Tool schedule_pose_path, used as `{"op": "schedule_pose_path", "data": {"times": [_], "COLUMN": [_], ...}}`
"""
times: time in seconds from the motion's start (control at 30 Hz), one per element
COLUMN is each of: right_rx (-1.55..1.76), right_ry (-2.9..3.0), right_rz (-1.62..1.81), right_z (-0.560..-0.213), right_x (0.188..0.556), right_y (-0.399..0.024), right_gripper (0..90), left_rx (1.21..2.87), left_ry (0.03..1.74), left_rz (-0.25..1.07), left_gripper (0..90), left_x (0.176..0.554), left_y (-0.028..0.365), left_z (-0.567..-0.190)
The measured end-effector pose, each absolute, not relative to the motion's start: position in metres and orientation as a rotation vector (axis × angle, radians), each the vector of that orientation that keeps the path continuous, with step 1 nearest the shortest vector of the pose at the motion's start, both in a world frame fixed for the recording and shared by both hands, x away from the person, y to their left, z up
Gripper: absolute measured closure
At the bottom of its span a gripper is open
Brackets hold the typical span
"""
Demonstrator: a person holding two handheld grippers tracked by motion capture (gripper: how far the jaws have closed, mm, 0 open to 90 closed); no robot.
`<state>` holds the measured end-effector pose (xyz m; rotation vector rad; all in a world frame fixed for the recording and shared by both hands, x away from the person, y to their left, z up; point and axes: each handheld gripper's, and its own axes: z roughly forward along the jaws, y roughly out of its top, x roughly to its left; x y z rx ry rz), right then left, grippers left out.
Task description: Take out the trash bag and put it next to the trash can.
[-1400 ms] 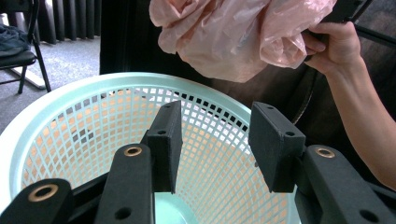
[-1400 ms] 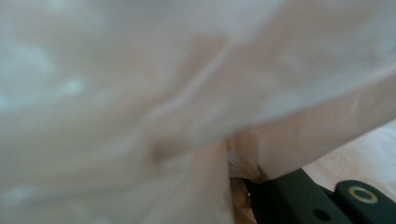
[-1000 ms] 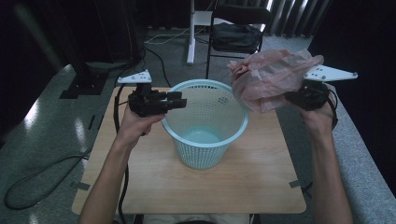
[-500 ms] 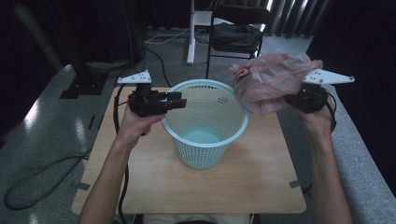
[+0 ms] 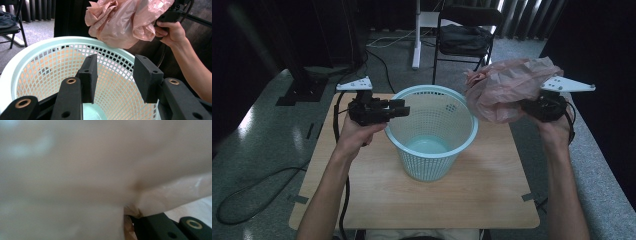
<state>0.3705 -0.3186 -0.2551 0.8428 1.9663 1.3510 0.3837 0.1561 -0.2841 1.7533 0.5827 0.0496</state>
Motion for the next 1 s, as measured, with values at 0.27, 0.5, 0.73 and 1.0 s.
{"op": "schedule_pose_path", "data": {"times": [0.27, 0.5, 0.73, 1.0], "right_rx": [0.877, 0.916, 0.957, 0.986], "right_ry": [1.949, 1.96, 1.972, 1.993], "right_rz": [1.284, 1.258, 1.248, 1.216], "right_z": [-0.26, -0.276, -0.289, -0.307], "right_x": [0.37, 0.376, 0.38, 0.387], "right_y": [-0.325, -0.328, -0.329, -0.323], "right_gripper": [85.8, 85.7, 85.7, 85.6], "left_rx": [1.757, 1.757, 1.743, 1.74], "left_ry": [0.582, 0.584, 0.593, 0.593], "left_rz": [0.048, 0.061, 0.079, 0.082], "left_gripper": [54.4, 51.3, 49.3, 48.4], "left_x": [0.384, 0.384, 0.383, 0.383], "left_y": [0.154, 0.153, 0.156, 0.156], "left_z": [-0.285, -0.286, -0.287, -0.287]}}
